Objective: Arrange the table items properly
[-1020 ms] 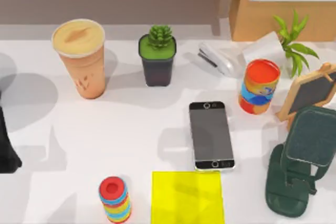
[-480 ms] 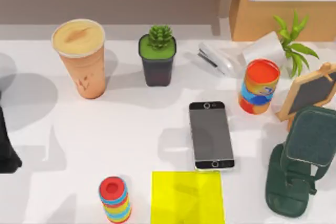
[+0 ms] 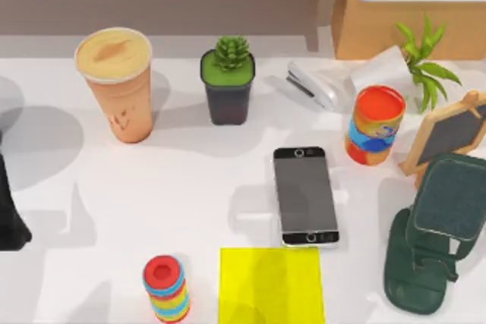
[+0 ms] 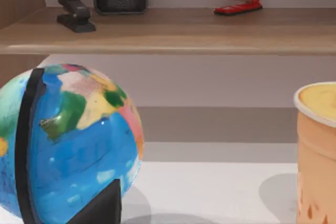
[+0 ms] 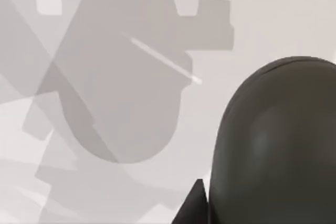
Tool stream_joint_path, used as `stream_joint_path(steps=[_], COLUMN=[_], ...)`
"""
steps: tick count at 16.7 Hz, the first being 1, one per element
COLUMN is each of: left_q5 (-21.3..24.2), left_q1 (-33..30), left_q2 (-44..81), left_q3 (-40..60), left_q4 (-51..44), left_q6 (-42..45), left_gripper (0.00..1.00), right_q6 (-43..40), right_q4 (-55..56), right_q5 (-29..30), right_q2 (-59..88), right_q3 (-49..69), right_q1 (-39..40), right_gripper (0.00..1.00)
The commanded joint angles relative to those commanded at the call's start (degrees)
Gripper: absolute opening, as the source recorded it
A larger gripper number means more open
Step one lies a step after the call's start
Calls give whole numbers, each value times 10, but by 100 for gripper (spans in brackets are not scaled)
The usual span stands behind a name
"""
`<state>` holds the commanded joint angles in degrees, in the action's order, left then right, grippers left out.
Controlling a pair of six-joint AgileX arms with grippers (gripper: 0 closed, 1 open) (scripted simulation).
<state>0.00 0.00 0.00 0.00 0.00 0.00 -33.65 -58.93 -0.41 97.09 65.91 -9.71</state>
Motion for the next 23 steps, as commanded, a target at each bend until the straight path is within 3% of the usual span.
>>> stream_joint_path(steps=[4,12,16,23], left_q5=[0,0,0,0], left_q1=[0,0,0,0], left_q2=[0,0,0,0], left_q3=[0,0,0,0], left_q4=[0,0,0,0], left_q6=[0,0,0,0], left_gripper=[100,100,100,100], right_q6=[0,-36,-169,-532], right_q4=[-53,-31,18,63], right_q5=[0,-11,-32,-64], right_q2=[-26,-48,-91,-44], right_q3=[34,63,122,168], right_q1=[0,34,139,406], right_gripper=[0,0,0,0])
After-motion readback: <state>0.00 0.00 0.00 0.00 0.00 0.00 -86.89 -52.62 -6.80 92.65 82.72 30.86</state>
